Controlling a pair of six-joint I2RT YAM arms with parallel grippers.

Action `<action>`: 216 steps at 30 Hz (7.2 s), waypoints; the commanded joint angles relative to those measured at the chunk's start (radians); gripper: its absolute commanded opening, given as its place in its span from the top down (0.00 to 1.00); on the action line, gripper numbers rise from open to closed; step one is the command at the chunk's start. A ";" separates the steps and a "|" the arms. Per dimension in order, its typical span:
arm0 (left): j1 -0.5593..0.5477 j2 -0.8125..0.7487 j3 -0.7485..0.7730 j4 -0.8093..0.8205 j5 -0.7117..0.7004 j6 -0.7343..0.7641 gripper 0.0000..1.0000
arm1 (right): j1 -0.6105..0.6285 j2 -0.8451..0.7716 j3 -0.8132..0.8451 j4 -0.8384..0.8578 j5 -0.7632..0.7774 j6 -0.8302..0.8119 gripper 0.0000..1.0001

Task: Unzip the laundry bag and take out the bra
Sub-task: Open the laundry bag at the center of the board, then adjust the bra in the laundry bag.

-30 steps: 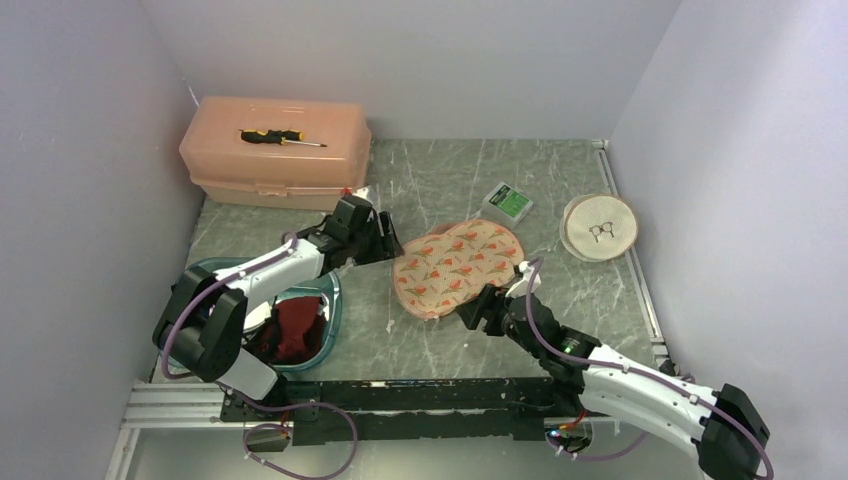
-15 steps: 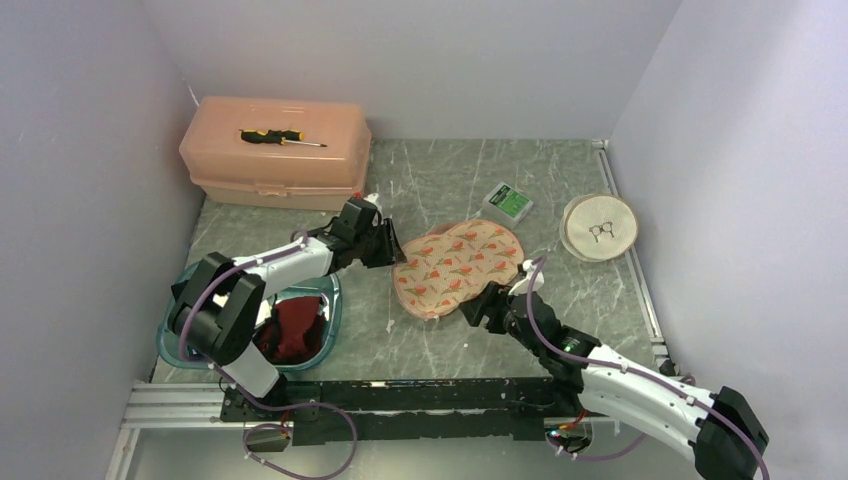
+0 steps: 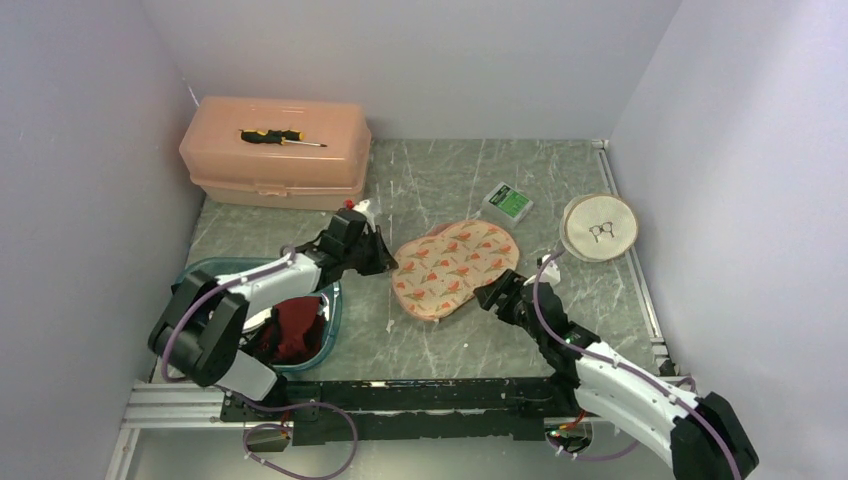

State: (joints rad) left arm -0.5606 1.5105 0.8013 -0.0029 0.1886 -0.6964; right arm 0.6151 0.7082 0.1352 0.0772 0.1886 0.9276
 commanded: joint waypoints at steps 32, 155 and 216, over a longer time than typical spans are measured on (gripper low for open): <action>-0.425 -0.369 -0.040 -0.037 -0.803 0.305 0.97 | -0.068 0.220 0.306 -0.032 -0.091 -0.078 0.20; -0.230 0.025 -0.080 0.114 -0.198 -0.249 0.24 | -0.155 -0.161 0.233 -0.332 -0.203 -0.212 0.24; -0.226 0.064 0.142 -0.146 -0.114 -0.183 0.91 | -0.155 0.015 0.224 -0.099 -0.227 -0.224 0.26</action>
State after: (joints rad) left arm -0.7887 1.6325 0.9314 -0.1825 0.0505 -0.8806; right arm 0.4561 0.7284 0.3408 -0.0753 -0.0364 0.7216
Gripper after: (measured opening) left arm 0.158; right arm 0.738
